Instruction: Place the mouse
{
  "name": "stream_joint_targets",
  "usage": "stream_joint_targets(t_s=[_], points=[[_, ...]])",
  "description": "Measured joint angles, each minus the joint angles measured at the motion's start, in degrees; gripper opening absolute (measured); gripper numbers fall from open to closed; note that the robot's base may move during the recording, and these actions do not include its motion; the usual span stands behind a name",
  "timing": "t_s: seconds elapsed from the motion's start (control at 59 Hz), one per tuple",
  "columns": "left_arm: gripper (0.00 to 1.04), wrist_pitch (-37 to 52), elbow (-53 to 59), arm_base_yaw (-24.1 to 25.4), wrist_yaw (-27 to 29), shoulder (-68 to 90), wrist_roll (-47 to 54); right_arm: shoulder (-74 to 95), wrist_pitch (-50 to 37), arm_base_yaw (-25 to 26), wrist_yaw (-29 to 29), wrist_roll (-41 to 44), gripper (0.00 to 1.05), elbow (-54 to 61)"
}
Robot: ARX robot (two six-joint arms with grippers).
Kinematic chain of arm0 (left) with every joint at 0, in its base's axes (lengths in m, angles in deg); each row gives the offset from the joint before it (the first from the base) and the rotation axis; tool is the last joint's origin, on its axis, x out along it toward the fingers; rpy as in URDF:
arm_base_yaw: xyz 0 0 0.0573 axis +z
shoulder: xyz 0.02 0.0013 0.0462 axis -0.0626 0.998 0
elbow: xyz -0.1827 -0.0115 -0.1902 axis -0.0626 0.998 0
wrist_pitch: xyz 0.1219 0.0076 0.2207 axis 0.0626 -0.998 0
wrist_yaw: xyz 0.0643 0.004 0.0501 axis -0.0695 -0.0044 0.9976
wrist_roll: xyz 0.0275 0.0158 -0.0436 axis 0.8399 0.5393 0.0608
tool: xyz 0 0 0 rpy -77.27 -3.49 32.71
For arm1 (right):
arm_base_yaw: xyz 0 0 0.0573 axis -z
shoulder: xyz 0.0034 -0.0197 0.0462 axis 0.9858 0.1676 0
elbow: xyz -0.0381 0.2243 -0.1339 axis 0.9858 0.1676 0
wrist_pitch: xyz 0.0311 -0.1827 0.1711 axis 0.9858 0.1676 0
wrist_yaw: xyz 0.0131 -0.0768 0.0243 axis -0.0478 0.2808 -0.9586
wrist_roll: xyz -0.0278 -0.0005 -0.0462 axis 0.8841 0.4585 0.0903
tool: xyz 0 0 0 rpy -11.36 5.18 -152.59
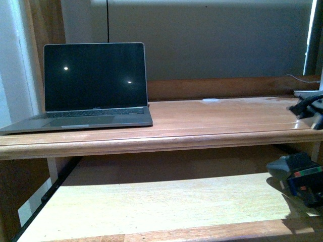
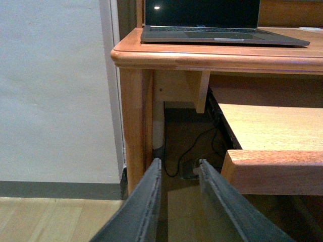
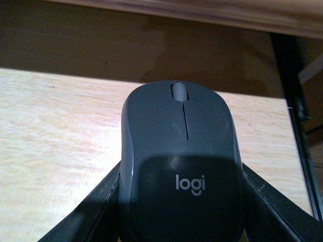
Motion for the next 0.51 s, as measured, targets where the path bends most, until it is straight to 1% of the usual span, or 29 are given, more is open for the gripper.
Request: stream_joint_targets(t_s=[0.017, 0.051, 0.068, 0.085, 0.102, 0.136, 0.186, 0.203, 0.271, 0.305, 0.322, 0.373, 0.407, 0.458, 0.492, 0.508], points=[[0.43, 0.0, 0.0, 0.0, 0.0, 0.0, 0.0, -1.4, 0.7, 0.2, -1.0, 0.4, 0.56, 0.4], [0.46, 0.0, 0.0, 0.0, 0.0, 0.0, 0.0, -3.1, 1.6, 0.4, -1.8, 1.0, 0.56, 0.9], [0.51, 0.0, 0.0, 0.0, 0.0, 0.0, 0.0, -4.7, 2.5, 0.5, -2.8, 1.8, 0.56, 1.3], [0.52, 0.0, 0.0, 0.0, 0.0, 0.0, 0.0, -5.5, 2.9, 0.6, -3.1, 2.1, 0.56, 1.5], [0.56, 0.0, 0.0, 0.0, 0.0, 0.0, 0.0, -7.1, 3.9, 0.7, -4.1, 2.8, 0.56, 1.9], [0.6, 0.0, 0.0, 0.0, 0.0, 0.0, 0.0, -8.6, 5.1, 0.8, -5.1, 3.4, 0.56, 2.0], [0.68, 0.0, 0.0, 0.0, 0.0, 0.0, 0.0, -12.2, 7.9, 0.9, -7.8, 5.2, 0.56, 2.1], [0.74, 0.0, 0.0, 0.0, 0.0, 0.0, 0.0, -14.0, 9.5, 0.9, -9.2, 5.8, 0.56, 1.9], [0.83, 0.0, 0.0, 0.0, 0.0, 0.0, 0.0, -15.6, 11.8, 0.7, -9.9, 6.7, 0.56, 0.2], [0.89, 0.0, 0.0, 0.0, 0.0, 0.0, 0.0, -15.6, 11.9, 0.3, -9.5, 6.7, 0.56, -1.4], [0.9, 0.0, 0.0, 0.0, 0.0, 0.0, 0.0, -15.5, 11.9, 0.1, -9.3, 6.7, 0.56, -2.0], [0.98, 0.0, 0.0, 0.0, 0.0, 0.0, 0.0, -13.8, 11.7, -1.0, -7.2, 6.4, 0.56, -5.7], [0.99, 0.0, 0.0, 0.0, 0.0, 0.0, 0.1, -12.2, 11.3, -1.9, -5.4, 5.9, 0.56, -8.2], [0.96, 0.0, 0.0, 0.0, 0.0, 0.0, 0.1, -8.9, 10.6, -3.7, -2.4, 4.8, 0.56, -12.7], [0.97, 0.0, 0.0, 0.0, 0.0, 0.0, 0.1, -5.7, 10.6, -5.4, 0.6, 4.0, 0.56, -16.4], [0.97, 0.0, 0.0, 0.0, 0.0, 0.0, 0.1, -3.1, 10.6, -6.7, 3.0, 3.5, 0.56, -19.3]])
